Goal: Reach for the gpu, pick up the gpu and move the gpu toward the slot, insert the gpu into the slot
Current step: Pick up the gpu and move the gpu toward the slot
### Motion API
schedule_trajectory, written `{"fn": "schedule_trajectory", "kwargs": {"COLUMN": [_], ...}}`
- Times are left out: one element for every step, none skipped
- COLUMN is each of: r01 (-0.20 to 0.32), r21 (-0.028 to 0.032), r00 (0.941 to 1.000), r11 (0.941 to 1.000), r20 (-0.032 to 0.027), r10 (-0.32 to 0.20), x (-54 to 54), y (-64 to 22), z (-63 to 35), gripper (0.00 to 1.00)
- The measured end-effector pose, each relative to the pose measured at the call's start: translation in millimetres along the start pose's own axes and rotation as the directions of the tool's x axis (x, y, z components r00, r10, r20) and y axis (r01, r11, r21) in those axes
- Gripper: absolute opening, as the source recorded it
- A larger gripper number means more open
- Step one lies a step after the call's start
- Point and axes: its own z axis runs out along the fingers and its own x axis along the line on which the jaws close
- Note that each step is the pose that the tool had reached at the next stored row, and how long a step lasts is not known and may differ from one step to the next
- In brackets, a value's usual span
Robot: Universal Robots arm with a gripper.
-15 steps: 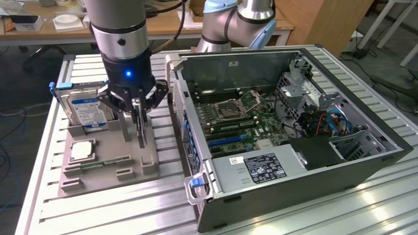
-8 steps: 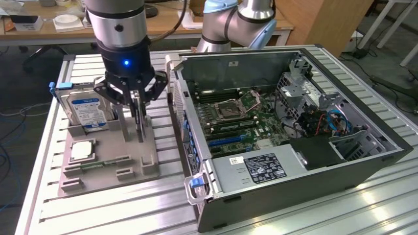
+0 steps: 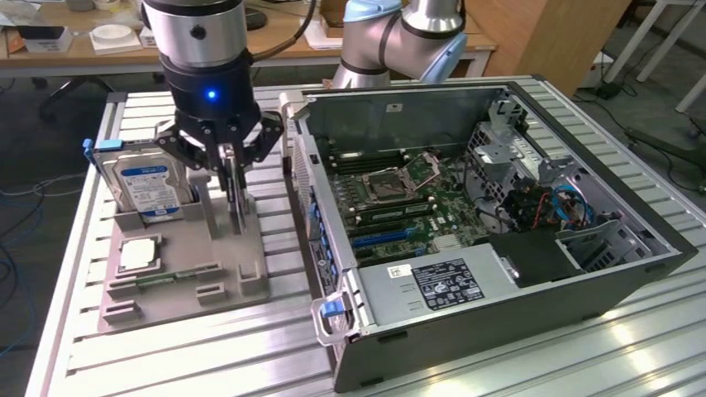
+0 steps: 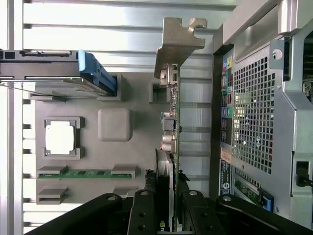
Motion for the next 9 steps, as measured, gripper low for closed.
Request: {"fn": "schedule_trajectory", "kwargs": {"r01": [0.002,0.004,0.006,0.008,0.01,0.011,0.013,0.013,0.013], "r21": [-0.0009,-0.0016,-0.0022,-0.0026,-0.0028,-0.003,-0.0031,-0.0033,-0.0033], "r00": [1.0,1.0,1.0,1.0,0.9999,0.9999,0.9999,0.9999,0.9999], "r11": [1.0,1.0,1.0,1.0,0.9999,0.9999,0.9999,0.9999,0.9999], "r20": [-0.0005,-0.0008,-0.0014,-0.0019,-0.0024,-0.0028,-0.0033,-0.0036,-0.0038], "r10": [-0.002,-0.004,-0.006,-0.008,-0.01,-0.011,-0.013,-0.013,-0.013], "x": [0.0,0.0,0.0,0.0,0.0,0.0,0.0,0.0,0.0], "y": [0.0,0.1,0.1,0.0,0.0,0.0,0.0,0.0,0.0], "z": [-0.4,-0.5,-0.5,-0.6,-0.7,-0.7,-0.8,-0.8,-0.8], "gripper": [0.27,0.27,0.27,0.27,0.27,0.27,0.27,0.27,0.27]}}
